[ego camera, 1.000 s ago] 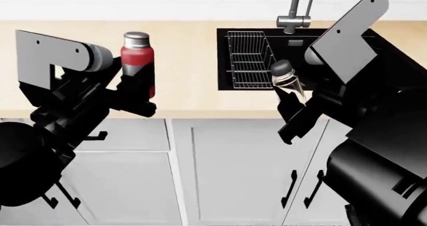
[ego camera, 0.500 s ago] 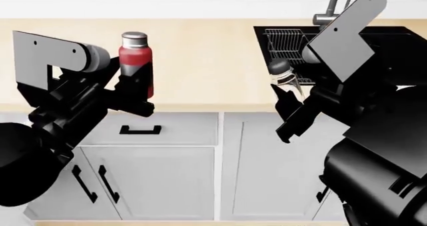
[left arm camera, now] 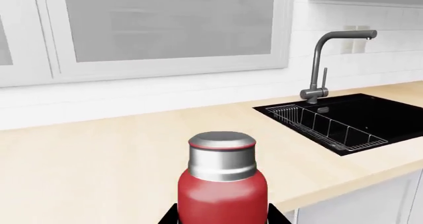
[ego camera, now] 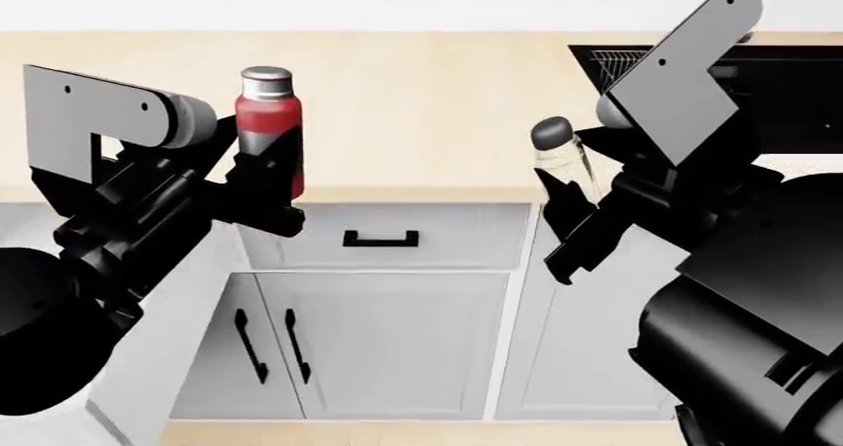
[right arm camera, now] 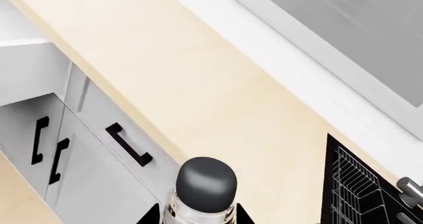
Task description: Pick and place the shaker into the drawer. Then close the cabinet.
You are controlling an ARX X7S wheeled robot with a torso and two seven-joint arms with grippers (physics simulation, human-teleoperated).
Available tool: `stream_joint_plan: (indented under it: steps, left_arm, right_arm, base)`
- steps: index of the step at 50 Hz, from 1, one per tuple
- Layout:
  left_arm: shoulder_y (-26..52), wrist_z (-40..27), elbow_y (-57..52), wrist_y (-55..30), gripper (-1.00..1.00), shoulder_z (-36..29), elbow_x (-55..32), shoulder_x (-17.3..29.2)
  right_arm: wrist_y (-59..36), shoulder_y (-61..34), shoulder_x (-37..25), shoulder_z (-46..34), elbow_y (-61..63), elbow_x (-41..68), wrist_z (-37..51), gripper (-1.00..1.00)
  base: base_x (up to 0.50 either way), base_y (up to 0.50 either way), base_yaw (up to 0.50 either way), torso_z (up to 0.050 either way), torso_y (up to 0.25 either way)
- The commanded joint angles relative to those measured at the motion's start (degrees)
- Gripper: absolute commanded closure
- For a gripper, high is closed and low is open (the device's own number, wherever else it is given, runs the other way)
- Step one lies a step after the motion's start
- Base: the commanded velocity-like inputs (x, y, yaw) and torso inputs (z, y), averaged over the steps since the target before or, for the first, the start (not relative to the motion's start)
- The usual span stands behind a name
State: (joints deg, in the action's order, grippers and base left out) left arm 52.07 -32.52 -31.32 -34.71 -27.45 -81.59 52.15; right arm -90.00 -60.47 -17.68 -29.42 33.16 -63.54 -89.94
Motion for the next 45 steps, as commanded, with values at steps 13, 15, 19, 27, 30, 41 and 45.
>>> stream_joint_plan:
  steps: [13, 15, 19, 27, 30, 41, 45]
  left_arm:
    - [-0.11, -0.29, -0.34, 0.41, 1.0, 0.16, -0.57, 0.08]
    - [-0.17, -0.24, -0.33, 0.44, 1.0, 0.13, -0.48, 0.03]
    - [-0.17, -0.23, -0.3, 0.46, 1.0, 0.08, -0.31, -0.05]
    - [-0.43, -0.36, -0.35, 0.63, 1.0, 0.07, -0.22, -0.17]
    - [-0.61, -0.41, -0.57, 0.71, 1.0, 0.1, -0.26, -0.11]
    - [-0.76, -0.72, -0.95, 0.71, 1.0, -0.02, -0.34, -0.29]
    - [-0.89, -0.65, -1.08, 0.74, 1.0, -0.08, -0.21, -0.29]
  right_arm:
    - [0.01, 0.03, -0.01, -0.18, -0.15, -0.75, -0.05, 1.0]
    - [0.01, 0.09, -0.13, -0.17, -0.09, -0.74, -0.05, 1.0]
    - [0.01, 0.19, -0.44, -0.13, 0.09, -0.75, -0.05, 1.0]
    - [0.01, -0.05, -0.64, -0.48, 0.28, -0.94, -0.05, 1.0]
    - [0.01, -0.03, -0.62, -0.4, 0.38, -1.05, -0.05, 1.0]
    - [0.01, 0.25, -0.55, 0.01, 0.7, -1.35, -0.05, 1.0]
    - [0.01, 0.46, -0.47, 0.11, 0.85, -1.47, -0.05, 1.0]
  base:
    - [-0.12, 0.5, 0.0, 0.001, 0.0]
    - [-0.09, 0.5, 0.0, 0.0, 0.0]
    - [-0.06, 0.5, 0.0, 0.0, 0.0]
    - [-0.02, 0.5, 0.0, 0.0, 0.0]
    - [0.0, 0.5, 0.0, 0.0, 0.0]
    - [0.0, 0.5, 0.0, 0.0, 0.0]
    - [0.0, 0.5, 0.0, 0.0, 0.0]
